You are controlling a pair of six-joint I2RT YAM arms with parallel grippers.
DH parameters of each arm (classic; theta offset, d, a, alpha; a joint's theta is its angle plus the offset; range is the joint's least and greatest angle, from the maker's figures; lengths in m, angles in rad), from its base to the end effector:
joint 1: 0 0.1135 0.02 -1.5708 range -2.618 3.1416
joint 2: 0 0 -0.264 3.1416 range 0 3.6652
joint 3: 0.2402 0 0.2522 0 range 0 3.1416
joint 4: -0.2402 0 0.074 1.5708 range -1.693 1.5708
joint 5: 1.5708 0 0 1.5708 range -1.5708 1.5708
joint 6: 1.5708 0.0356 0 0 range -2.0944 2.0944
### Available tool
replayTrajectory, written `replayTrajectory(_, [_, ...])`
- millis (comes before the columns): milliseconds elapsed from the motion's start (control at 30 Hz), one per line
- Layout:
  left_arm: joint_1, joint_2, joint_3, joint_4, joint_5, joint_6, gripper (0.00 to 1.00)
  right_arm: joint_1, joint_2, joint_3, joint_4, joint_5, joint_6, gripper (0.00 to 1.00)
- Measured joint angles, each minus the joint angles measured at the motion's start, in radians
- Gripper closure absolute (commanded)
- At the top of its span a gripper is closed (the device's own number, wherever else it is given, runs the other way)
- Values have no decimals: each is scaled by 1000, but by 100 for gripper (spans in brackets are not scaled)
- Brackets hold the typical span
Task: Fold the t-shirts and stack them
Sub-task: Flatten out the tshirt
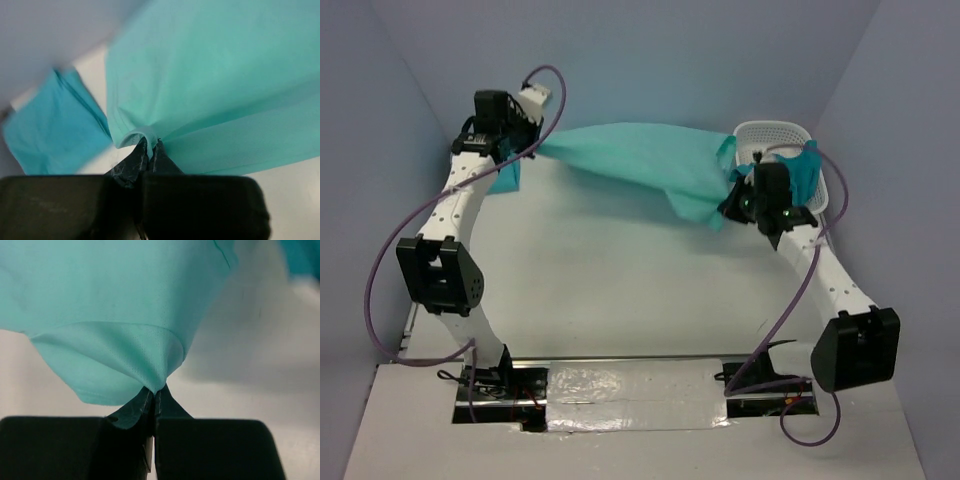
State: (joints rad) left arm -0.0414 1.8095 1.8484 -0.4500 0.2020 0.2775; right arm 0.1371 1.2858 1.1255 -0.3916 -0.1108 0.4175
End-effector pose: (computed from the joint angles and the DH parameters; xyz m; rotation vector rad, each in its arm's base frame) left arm 0.4240 -0.0247 0.3960 0.4417 1.9233 -0.0463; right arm 0.2871 0.0436 0.3296 0.2345 2.1385 0.4435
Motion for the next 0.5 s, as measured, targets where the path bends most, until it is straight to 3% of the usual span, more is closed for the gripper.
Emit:
replayTrajectory(200, [1, -180, -457, -153, -53, 82, 100, 182, -171, -429, -26, -1, 89, 100])
replayTrajectory(367, [1, -264, -826, -219, -110, 149, 100, 273, -202, -598, -11, -18, 168, 100])
replayTrajectory(500, [1, -291, -1012, -244, -141, 189, 100, 295, -198, -662, 3, -32, 209, 100])
